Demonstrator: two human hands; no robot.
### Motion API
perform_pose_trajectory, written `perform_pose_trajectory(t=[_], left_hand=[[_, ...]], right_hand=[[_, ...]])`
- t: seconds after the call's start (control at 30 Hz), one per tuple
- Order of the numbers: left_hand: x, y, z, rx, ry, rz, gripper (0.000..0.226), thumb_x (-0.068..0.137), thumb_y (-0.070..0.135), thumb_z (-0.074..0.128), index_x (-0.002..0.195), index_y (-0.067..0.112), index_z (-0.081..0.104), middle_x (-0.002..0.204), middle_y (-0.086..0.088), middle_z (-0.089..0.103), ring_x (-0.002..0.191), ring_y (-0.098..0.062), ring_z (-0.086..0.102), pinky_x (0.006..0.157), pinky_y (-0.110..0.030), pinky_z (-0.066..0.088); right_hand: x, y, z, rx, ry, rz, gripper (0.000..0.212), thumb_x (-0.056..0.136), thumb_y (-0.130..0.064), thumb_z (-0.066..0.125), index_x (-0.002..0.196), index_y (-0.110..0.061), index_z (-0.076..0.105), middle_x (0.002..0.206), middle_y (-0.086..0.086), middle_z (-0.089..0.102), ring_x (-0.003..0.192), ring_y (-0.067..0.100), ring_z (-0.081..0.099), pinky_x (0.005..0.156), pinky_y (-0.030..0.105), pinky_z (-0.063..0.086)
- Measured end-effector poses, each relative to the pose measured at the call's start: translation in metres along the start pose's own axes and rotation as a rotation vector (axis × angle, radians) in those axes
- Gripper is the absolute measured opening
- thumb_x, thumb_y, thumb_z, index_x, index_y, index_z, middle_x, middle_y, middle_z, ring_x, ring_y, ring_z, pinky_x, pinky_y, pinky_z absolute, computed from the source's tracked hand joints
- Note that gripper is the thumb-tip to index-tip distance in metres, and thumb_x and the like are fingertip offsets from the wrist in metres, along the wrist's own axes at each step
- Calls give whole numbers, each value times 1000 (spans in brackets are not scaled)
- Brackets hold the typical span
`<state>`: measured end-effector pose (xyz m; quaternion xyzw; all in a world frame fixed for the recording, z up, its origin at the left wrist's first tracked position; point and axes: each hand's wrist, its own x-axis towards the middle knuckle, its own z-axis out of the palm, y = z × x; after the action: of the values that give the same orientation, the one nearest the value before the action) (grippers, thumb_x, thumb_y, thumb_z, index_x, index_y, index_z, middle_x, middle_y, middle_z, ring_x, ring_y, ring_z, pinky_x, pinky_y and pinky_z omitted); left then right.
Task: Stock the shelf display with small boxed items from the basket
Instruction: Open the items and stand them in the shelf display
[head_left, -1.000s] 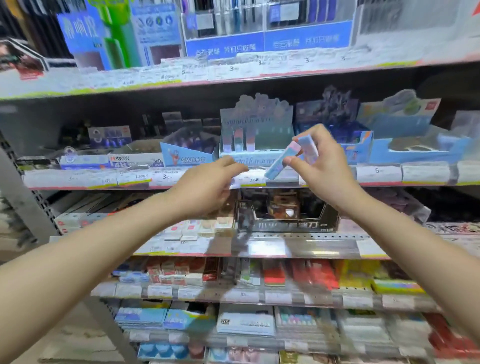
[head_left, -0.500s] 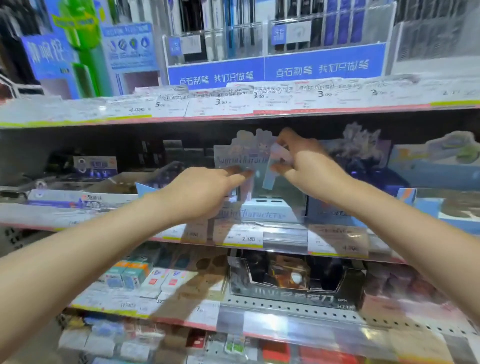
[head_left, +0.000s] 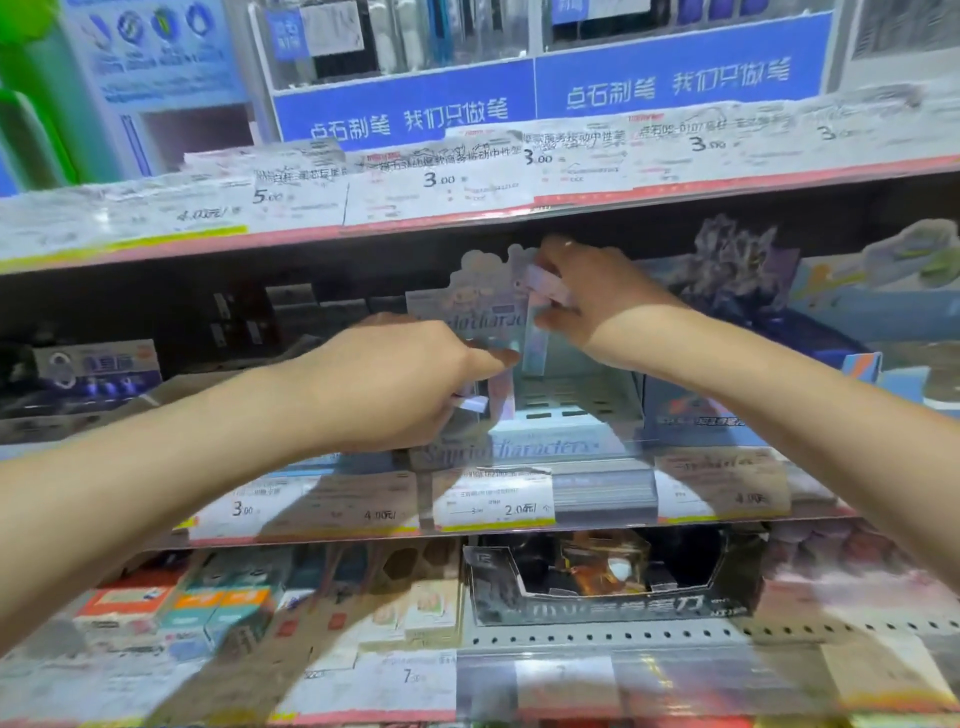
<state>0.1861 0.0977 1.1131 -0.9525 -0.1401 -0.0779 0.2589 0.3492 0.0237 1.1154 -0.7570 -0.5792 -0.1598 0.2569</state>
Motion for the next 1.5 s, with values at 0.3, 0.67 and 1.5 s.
perform_pose_trajectory(t=[0.3,0.67,1.5], left_hand=[[2,-4,3,-25,59,68,61,86,10,41,139,38,33,58,9,38,52,-10,39,44,-24,33],[1,-6,7,-39,103,82,62,87,11,41,141,40,29,70,4,47,66,-19,50,57,-28,45],[0,-12,10,-171,120,97,60,82,9,45,133,41,42,67,5,53,71,-23,53,57,-29,41]], right_hand=[[0,2,4,42,-69,-4,36,84,-9,56,117,-12,45,112,15,63,103,34,58,69,29,38],[5,2,8,58,-114,-78,34,84,-12,58,115,-12,47,111,12,62,103,33,55,80,39,46],[1,3,-3,-36,-271,-78,39,87,-23,59,52,-28,44,59,-11,43,54,5,39,43,5,30]])
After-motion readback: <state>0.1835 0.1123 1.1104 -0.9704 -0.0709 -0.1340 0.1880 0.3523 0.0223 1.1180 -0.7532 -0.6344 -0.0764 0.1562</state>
